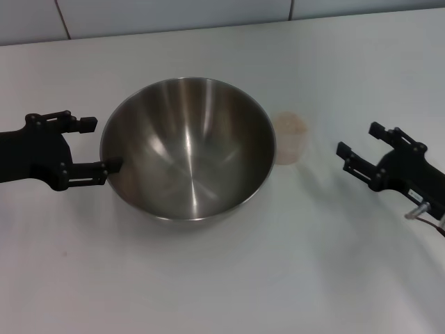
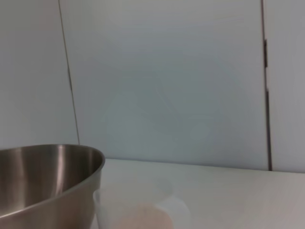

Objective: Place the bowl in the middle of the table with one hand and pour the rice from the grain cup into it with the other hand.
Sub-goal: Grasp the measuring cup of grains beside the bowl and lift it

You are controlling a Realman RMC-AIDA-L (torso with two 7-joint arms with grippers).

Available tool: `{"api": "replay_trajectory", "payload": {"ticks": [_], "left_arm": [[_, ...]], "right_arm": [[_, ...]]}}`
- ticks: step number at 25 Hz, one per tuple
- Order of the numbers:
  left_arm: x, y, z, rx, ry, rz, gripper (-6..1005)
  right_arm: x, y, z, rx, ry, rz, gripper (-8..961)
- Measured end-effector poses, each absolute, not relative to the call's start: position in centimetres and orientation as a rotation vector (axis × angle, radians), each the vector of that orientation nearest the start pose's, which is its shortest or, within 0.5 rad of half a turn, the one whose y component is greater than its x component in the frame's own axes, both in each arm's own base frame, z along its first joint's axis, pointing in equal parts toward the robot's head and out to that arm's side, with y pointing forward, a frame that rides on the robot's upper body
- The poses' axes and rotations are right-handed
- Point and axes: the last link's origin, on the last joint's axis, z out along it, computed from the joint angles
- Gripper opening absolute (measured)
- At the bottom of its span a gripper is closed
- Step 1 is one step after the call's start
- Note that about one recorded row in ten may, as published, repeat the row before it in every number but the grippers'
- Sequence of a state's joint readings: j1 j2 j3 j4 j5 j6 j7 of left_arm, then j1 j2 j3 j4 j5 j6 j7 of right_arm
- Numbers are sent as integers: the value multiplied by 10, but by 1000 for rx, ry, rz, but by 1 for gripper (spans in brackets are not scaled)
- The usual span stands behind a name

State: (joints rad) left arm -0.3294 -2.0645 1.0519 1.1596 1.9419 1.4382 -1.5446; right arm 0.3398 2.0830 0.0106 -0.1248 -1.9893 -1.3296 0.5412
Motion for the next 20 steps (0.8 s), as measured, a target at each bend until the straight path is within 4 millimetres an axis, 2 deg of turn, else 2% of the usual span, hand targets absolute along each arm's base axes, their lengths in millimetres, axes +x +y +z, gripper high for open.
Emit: {"api": "replay_trajectory", "payload": {"ticks": [2, 12, 20], "left_arm": [[-245, 327, 34, -2714, -343, -341, 812], [-243, 327, 32, -2727, -338, -333, 811], [-240, 329, 30, -2741, -326, -327, 812]], "right_arm": [[357, 274, -32, -2022, 627, 675, 680], [348, 298, -37, -2041, 621, 642, 675], [347, 305, -34, -2019, 624, 640, 671]]}}
